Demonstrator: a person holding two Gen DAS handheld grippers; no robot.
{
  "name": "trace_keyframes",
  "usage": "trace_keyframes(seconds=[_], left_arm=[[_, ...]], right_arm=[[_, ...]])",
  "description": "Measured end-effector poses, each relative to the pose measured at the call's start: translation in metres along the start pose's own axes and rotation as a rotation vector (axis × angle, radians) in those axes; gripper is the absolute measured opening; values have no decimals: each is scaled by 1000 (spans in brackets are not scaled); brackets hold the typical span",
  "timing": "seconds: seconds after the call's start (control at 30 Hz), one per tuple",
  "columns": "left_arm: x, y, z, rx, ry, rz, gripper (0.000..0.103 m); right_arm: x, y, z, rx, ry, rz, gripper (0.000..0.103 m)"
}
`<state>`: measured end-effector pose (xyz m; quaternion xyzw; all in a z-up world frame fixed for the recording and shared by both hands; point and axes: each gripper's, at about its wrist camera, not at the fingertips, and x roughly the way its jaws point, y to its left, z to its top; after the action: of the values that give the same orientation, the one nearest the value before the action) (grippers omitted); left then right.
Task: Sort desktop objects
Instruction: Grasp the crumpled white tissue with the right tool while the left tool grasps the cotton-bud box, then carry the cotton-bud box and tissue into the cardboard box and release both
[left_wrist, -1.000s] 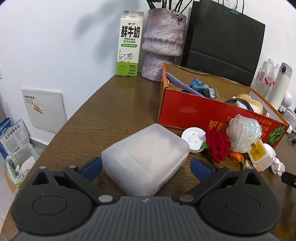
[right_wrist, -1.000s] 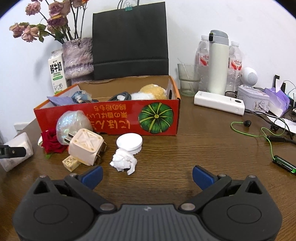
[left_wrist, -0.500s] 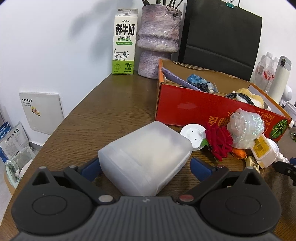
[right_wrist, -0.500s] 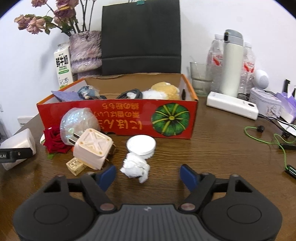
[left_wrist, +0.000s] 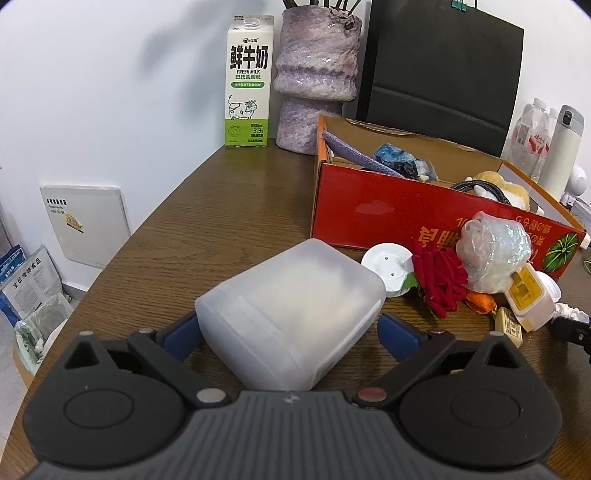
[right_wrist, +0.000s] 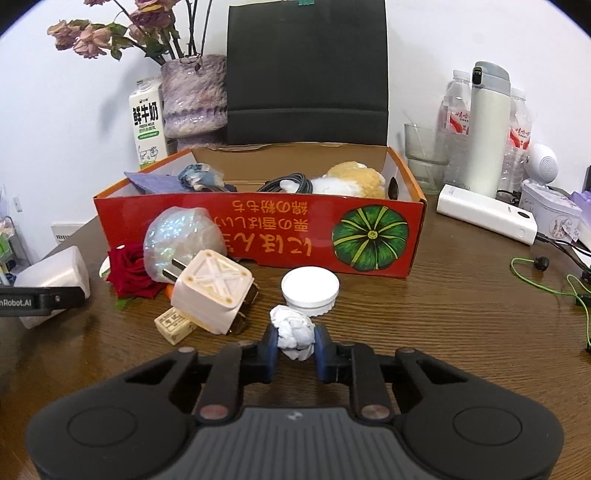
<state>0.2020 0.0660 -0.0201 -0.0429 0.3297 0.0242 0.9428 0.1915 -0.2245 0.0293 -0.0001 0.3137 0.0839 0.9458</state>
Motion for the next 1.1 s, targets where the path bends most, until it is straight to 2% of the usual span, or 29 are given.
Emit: trace_keyframes(seconds=[0.17, 0.27, 0.37, 0.57, 0.7, 0.9, 1.1], left_arm=[[-4, 0, 0, -4, -16, 9, 97], [-6, 1, 0, -14, -37, 6, 86], [-7, 1, 0, -12, -43, 1, 83], [-24, -4, 1, 2, -149, -10, 75], [-34, -11, 1, 25, -202, -9, 73], [-39, -18, 1, 39, -219, -35, 71], [-52, -20, 0, 40, -296, -35, 69]], right_arm=[[-3, -3, 0, 12, -18, -1, 19], [-4, -1, -1, -4, -19, 3, 19], [-4, 0, 0, -9, -23, 2, 19], [-4, 0, 0, -3, -20, 5, 19], [-3, -1, -1, 0, -19, 6, 19], [-3, -1, -1, 1, -18, 9, 20], [-5, -1, -1, -2, -25, 6, 20]])
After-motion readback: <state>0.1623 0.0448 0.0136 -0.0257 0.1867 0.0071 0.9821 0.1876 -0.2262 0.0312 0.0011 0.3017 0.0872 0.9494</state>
